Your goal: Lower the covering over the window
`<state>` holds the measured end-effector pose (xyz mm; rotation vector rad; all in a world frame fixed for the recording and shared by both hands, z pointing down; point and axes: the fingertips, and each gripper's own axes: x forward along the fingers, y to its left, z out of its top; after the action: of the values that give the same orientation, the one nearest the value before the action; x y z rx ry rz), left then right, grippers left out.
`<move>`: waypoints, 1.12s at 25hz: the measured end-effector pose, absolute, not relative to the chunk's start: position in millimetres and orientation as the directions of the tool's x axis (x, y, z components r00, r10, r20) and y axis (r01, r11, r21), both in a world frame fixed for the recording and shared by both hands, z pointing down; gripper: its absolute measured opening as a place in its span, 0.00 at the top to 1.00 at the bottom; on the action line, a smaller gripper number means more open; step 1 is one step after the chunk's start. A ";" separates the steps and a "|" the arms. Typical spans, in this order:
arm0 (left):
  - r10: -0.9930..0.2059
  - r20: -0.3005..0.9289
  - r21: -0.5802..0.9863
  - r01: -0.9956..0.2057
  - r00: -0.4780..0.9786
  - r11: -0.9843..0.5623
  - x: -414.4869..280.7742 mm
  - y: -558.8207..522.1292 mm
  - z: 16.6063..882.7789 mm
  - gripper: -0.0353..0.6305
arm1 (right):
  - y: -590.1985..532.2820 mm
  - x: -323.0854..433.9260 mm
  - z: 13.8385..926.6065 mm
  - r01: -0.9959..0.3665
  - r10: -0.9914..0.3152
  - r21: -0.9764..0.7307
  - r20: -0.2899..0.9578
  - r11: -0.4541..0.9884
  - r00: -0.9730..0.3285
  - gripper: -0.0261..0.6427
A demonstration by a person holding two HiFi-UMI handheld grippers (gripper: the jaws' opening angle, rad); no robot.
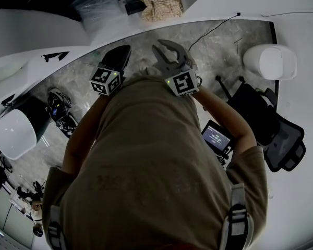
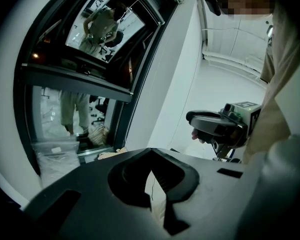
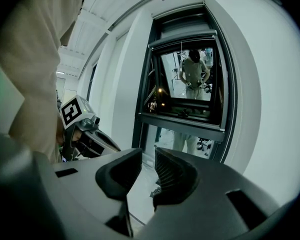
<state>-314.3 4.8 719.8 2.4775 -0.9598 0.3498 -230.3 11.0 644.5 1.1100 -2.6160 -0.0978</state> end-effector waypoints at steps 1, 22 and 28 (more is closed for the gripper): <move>-0.569 0.389 0.324 -0.686 0.724 -0.652 -312.4 5.3 720.1 0.92 | 11.7 -227.5 645.2 -0.695 -0.714 0.175 0.243 0.698 -0.656 0.84; -0.705 0.389 0.318 -0.805 0.593 -0.501 -183.0 92.3 705.9 0.92 | 88.2 -87.0 613.2 -0.634 -0.649 0.141 0.143 0.760 -0.747 0.84; -0.733 0.395 0.308 -0.831 0.554 -0.462 -122.2 166.4 708.4 0.92 | 148.2 -28.0 615.9 -0.605 -0.618 0.126 0.140 0.786 -0.774 0.84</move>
<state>-122.2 166.4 708.4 2.3260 -1.2627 0.2836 -28.0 148.2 615.9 0.9681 -2.8027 -0.1094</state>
